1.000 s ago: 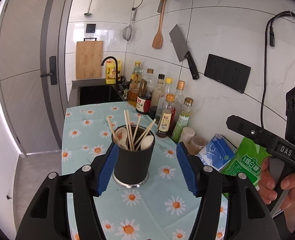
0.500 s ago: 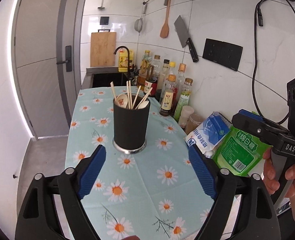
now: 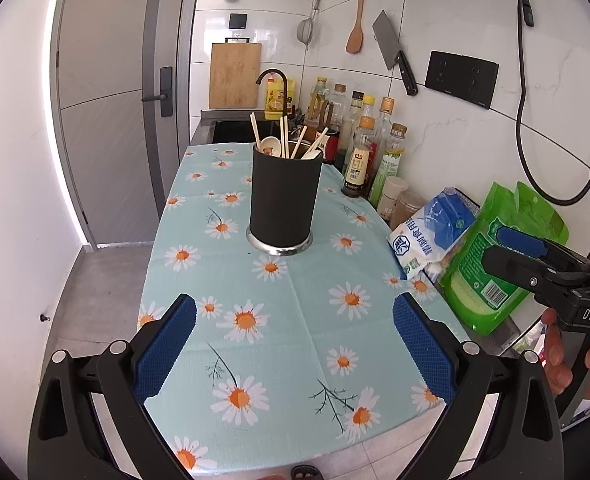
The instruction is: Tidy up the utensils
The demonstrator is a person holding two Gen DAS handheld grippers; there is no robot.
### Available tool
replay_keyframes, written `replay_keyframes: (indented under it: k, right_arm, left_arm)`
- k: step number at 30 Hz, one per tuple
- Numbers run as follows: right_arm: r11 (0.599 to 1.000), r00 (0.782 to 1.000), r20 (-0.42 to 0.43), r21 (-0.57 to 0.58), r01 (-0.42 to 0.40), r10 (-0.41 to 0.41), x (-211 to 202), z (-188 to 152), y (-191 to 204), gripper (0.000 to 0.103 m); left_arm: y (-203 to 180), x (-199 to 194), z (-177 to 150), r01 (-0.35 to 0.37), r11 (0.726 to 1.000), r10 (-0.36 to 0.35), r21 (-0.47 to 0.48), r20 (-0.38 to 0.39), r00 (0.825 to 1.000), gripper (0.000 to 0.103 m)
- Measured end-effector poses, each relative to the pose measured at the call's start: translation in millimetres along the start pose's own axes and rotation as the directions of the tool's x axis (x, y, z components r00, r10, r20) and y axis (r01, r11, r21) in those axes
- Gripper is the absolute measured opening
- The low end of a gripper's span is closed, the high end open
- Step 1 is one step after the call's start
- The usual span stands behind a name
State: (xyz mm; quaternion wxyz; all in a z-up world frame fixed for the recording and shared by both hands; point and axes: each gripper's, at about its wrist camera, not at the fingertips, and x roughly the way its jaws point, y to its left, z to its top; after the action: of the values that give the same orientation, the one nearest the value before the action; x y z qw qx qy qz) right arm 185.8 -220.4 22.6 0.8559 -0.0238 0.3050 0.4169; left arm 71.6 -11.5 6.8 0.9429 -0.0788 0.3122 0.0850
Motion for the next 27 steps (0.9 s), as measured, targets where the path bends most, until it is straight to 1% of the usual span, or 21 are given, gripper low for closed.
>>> replay_keyframes:
  k: [4,7,13,18,23,27]
  right_arm:
    - [1.0,1.0,-0.02,-0.002,0.003,-0.003,0.3,-11.6,2.0,0.098]
    - [1.0,0.999,-0.037,0.005,-0.002,0.002,2.9,-19.1,2.4,0.098]
    - [1.0,0.998,-0.054,0.02,0.013,-0.012,6.1,-32.4,0.6,0.098]
    - [0.998,0.997,-0.08,0.059,0.023,-0.018,11.2,-43.3,-3.4,0.098]
    - [0.999,0.994,-0.105,0.031,0.04,-0.037,17.2,-50.7,2.4,0.098]
    - [0.999,0.993,-0.11,0.034,0.036,-0.032,17.1,-51.0,5.9,0.098]
  left_arm:
    - [-1.8,0.0,-11.0,-0.001,1.0,0.001,-0.004,-0.02,1.0,0.096]
    - [-3.9,-0.3,-16.6,-0.014,1.0,0.015,0.007,-0.027,1.0,0.096]
    - [-1.7,6.7,-30.7,-0.003,1.0,0.003,-0.008,-0.057,0.998,0.096]
    - [-1.6,9.3,-35.8,0.018,1.0,-0.018,-0.007,-0.06,0.998,0.096]
    - [2.3,15.7,-40.7,0.026,1.0,-0.026,-0.016,-0.059,0.998,0.096]
    - [5.8,16.2,-42.6,0.034,0.999,-0.036,-0.036,-0.054,0.998,0.096]
